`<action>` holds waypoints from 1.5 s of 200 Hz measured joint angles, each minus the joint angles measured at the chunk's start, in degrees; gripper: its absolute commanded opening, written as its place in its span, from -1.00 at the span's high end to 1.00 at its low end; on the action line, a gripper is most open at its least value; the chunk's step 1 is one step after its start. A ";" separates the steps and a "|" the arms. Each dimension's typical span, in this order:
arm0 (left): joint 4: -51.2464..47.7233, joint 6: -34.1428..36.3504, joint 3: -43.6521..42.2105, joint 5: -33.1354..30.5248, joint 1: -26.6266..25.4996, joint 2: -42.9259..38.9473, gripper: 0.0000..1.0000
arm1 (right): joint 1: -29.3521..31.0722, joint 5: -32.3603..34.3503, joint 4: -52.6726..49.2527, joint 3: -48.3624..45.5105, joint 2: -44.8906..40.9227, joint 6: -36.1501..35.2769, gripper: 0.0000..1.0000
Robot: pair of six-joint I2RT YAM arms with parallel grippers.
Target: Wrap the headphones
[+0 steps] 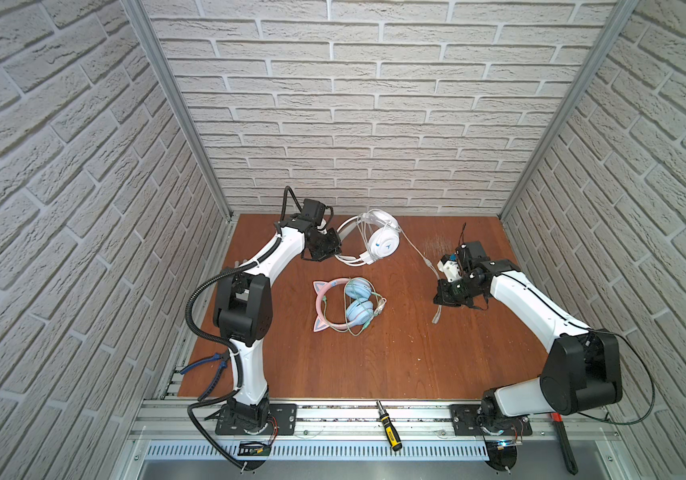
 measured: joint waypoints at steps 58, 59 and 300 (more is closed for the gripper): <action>-5.53 10.16 -0.11 1.16 1.70 0.00 1.00 | -4.72 2.86 -0.04 2.12 -1.36 -0.11 0.89; -5.66 10.21 -0.07 1.16 1.73 0.00 1.00 | -4.81 2.89 -0.07 2.16 -1.36 -0.13 0.89; 14.51 -7.74 -2.86 10.14 2.19 0.98 1.00 | 7.23 0.28 -1.64 5.14 9.97 -4.17 0.90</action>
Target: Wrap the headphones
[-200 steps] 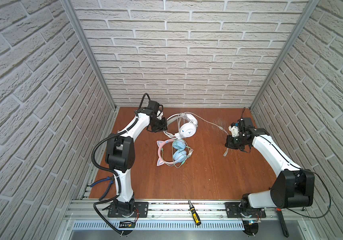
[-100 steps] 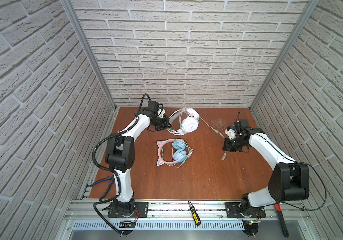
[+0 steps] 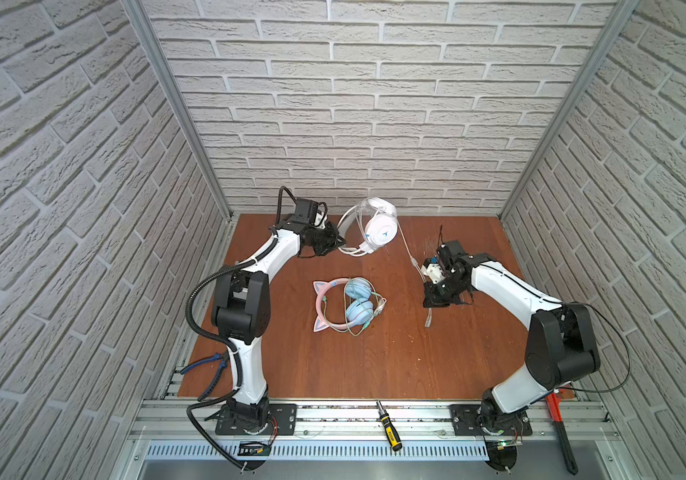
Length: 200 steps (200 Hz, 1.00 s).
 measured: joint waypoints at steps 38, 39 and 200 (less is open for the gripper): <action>0.70 -3.23 0.55 -1.88 -0.66 0.96 1.00 | 2.43 0.59 -0.11 2.08 2.14 -0.55 0.89; 0.70 -3.28 0.55 -1.97 -0.70 0.96 1.00 | 2.47 0.61 -0.11 2.12 2.21 -0.55 0.89; -21.86 2.56 24.44 -23.69 -9.09 13.42 1.00 | 19.12 1.55 -4.66 14.73 2.73 -15.21 0.89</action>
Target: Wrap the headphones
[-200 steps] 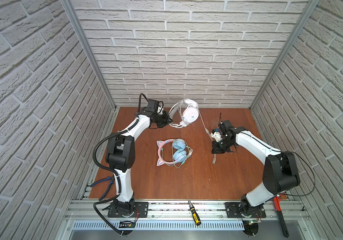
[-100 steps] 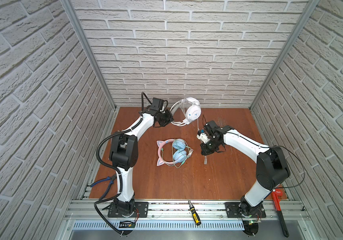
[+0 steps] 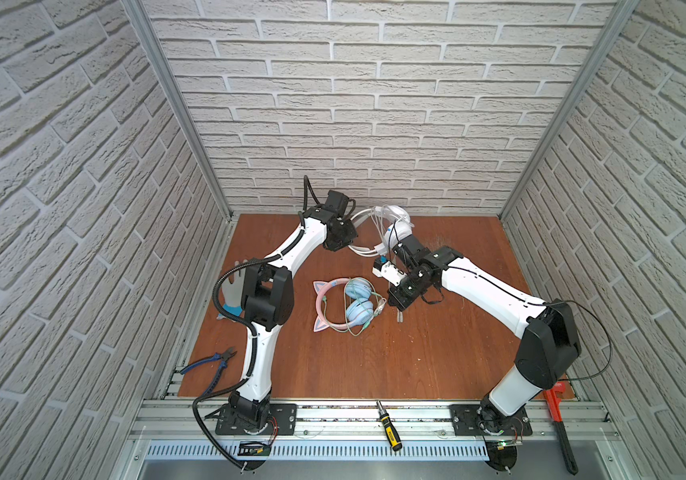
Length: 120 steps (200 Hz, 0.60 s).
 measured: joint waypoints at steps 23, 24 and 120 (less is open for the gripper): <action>-2.86 1.64 1.75 -1.70 -1.07 1.79 1.00 | 0.00 -1.33 -1.20 2.80 0.00 -1.36 0.89; -2.91 1.75 1.77 -1.84 -1.09 1.88 1.00 | 0.00 -1.40 -1.27 2.89 0.00 -1.40 0.89; -9.86 8.48 4.31 -5.05 -3.39 3.61 1.00 | -1.88 -3.41 -5.44 14.88 2.36 -3.32 0.90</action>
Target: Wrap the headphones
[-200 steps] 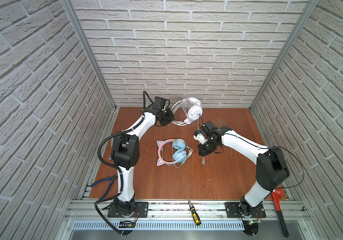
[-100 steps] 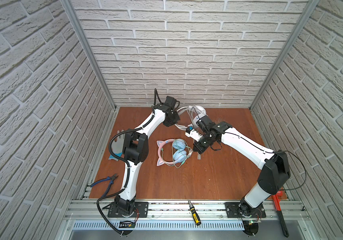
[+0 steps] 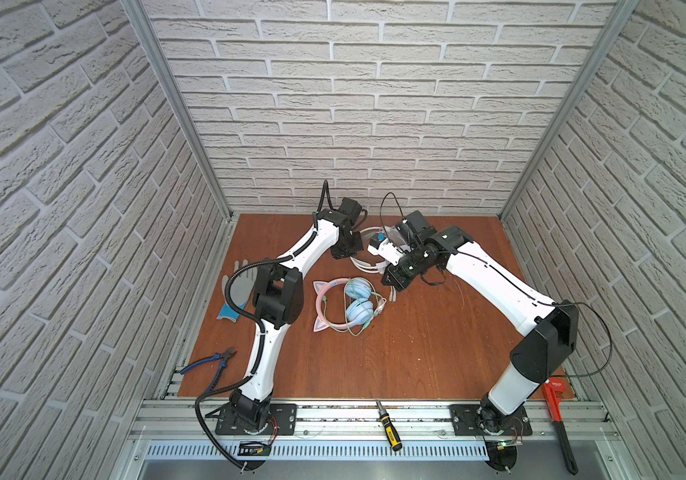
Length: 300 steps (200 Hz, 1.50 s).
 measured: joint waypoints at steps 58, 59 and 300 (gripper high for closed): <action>-2.27 3.76 2.64 -1.01 -1.77 1.97 1.00 | -3.10 -0.22 -0.26 2.03 0.13 -1.29 0.90; -2.32 3.82 2.71 -1.01 -1.81 2.01 1.00 | -3.19 -0.24 -0.33 2.14 0.17 -1.33 0.89; -10.56 14.21 12.41 -9.07 -6.29 5.75 1.00 | -5.49 13.20 -16.92 25.05 12.96 -16.87 0.89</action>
